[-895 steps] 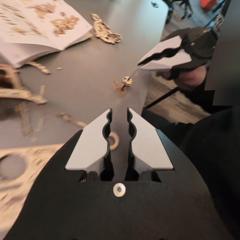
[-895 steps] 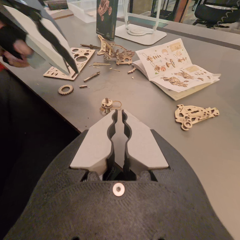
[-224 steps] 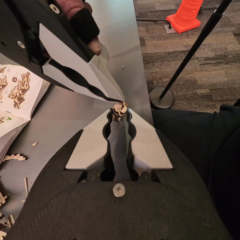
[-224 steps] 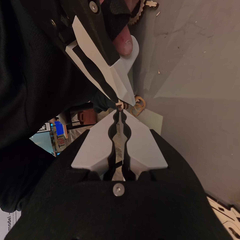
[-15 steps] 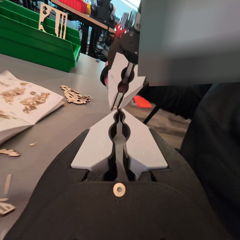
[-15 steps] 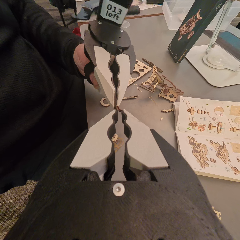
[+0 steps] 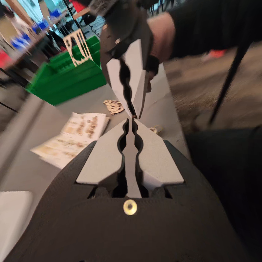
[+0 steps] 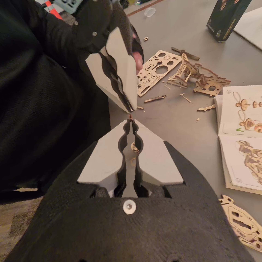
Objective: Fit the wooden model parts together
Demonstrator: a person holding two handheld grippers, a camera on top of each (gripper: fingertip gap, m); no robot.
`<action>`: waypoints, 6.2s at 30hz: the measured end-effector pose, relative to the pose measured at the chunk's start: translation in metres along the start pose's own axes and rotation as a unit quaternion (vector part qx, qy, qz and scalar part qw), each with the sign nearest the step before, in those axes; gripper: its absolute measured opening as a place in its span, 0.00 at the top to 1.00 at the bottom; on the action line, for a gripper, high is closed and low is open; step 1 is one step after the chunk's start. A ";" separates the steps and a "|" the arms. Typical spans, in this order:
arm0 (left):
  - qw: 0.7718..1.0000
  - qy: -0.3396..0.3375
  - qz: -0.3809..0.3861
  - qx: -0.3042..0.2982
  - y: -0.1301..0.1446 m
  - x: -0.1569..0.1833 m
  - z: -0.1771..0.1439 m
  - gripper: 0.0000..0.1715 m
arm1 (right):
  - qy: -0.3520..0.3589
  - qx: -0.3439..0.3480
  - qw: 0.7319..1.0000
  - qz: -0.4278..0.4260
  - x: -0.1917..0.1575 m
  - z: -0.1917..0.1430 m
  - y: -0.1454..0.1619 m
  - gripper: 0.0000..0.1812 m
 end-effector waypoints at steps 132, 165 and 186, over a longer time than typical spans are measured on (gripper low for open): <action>0.961 -0.077 -0.245 -0.099 0.052 0.029 0.040 1.00 | 0.089 -0.067 0.994 -0.018 0.011 0.014 0.076 0.89; 0.950 -0.073 -0.280 -0.117 0.052 0.029 0.039 0.98 | 0.113 -0.065 0.991 -0.028 0.011 0.017 0.075 0.90; 0.956 -0.036 -0.274 -0.098 0.053 0.032 0.026 0.96 | 0.113 -0.067 0.991 -0.032 0.008 0.018 0.076 0.82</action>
Point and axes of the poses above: each gripper's, where its closed fingertips meet, z out along the fingers, y out of its underside, x = y × z across the jaws, the point moved 5 cm from there along -z, back along the fingers, and after that the axes turned 15 degrees about x, right-handed, at the moved point
